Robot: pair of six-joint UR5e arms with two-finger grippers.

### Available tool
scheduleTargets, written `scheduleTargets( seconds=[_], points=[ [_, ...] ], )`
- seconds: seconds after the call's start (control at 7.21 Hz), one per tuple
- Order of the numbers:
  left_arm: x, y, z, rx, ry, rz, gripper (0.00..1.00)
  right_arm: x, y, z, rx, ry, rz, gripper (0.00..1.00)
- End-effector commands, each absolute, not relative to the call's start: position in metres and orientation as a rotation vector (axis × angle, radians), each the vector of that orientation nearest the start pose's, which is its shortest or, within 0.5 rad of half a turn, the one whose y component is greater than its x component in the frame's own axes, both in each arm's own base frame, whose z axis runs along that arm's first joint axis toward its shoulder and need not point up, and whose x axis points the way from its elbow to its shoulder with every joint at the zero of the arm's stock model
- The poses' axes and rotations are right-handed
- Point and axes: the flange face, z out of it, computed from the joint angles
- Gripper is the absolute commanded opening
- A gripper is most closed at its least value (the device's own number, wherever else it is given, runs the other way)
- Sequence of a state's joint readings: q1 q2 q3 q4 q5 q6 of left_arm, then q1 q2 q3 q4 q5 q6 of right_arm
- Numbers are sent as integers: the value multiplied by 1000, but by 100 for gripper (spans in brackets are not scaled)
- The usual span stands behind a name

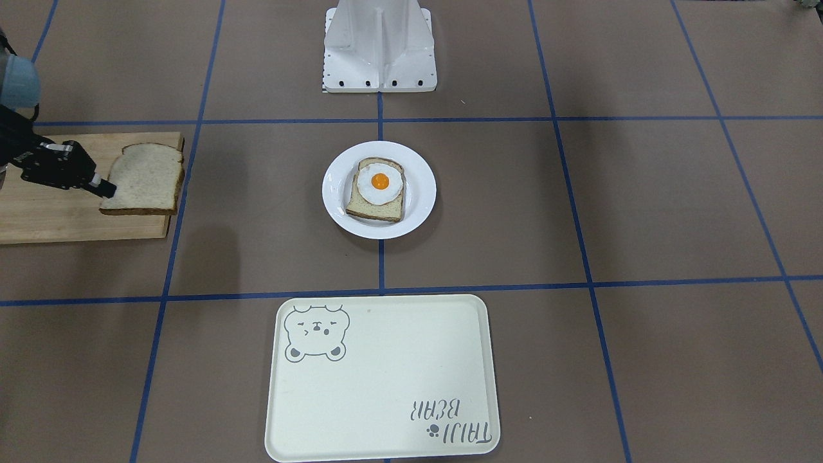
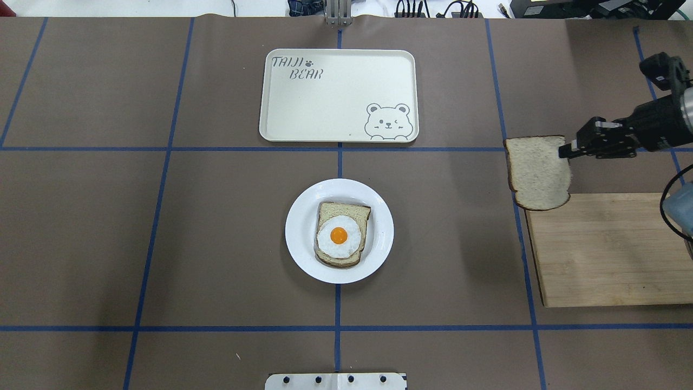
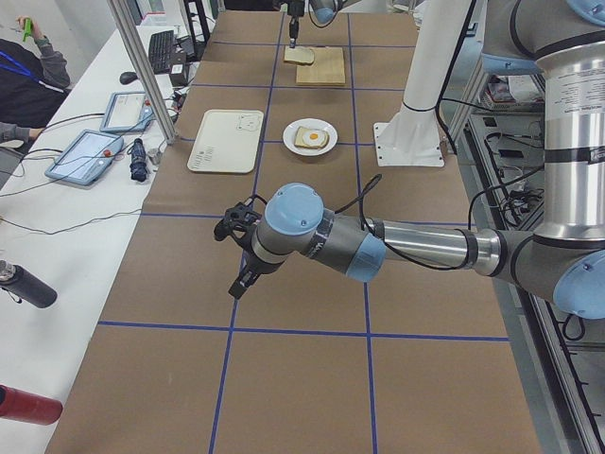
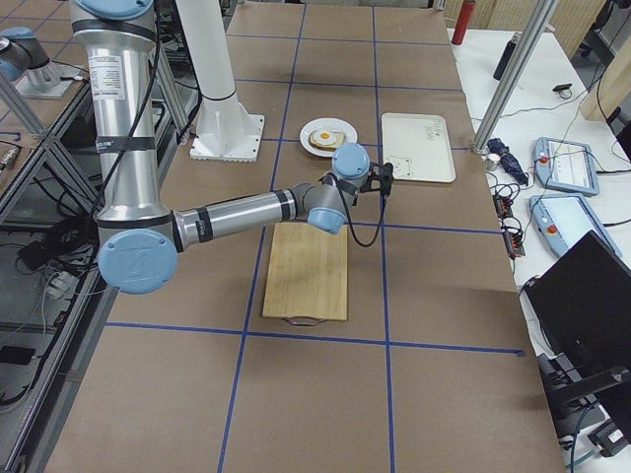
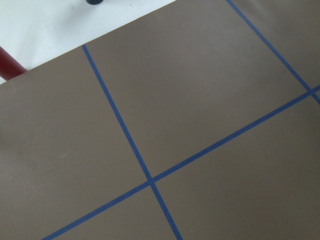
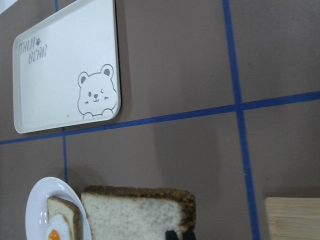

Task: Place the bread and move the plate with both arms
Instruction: 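Lift the bread slice with the right gripper and carry it toward the white plate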

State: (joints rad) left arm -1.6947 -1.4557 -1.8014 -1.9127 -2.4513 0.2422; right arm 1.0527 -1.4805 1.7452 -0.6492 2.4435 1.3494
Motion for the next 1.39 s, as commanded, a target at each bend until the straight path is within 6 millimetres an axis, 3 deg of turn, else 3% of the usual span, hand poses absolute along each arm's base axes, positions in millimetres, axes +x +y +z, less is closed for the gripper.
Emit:
scheduleTargets(
  seconds=[0.0,0.28,0.55,0.69,0.97,1.25],
  points=[
    [-112,-449,551,570,785,274,99,-297,-463,336,22,-1399,329,0],
    [-112,-449,551,569,785,272,98,-379,-424,300,35,-1417,386,0],
    [-112,-449,552,566,786,271,98,-449,-371,303,61,-1378,393,0],
    [-112,-449,550,569,787,273,99,-477,-356,291,77,-1376,390,0],
    [-113,-449,553,565,786,269,99,-520,-340,262,70,-1327,379,0],
    [-112,-449,554,557,789,263,99,-539,-343,267,115,-1289,338,0]
  ],
)
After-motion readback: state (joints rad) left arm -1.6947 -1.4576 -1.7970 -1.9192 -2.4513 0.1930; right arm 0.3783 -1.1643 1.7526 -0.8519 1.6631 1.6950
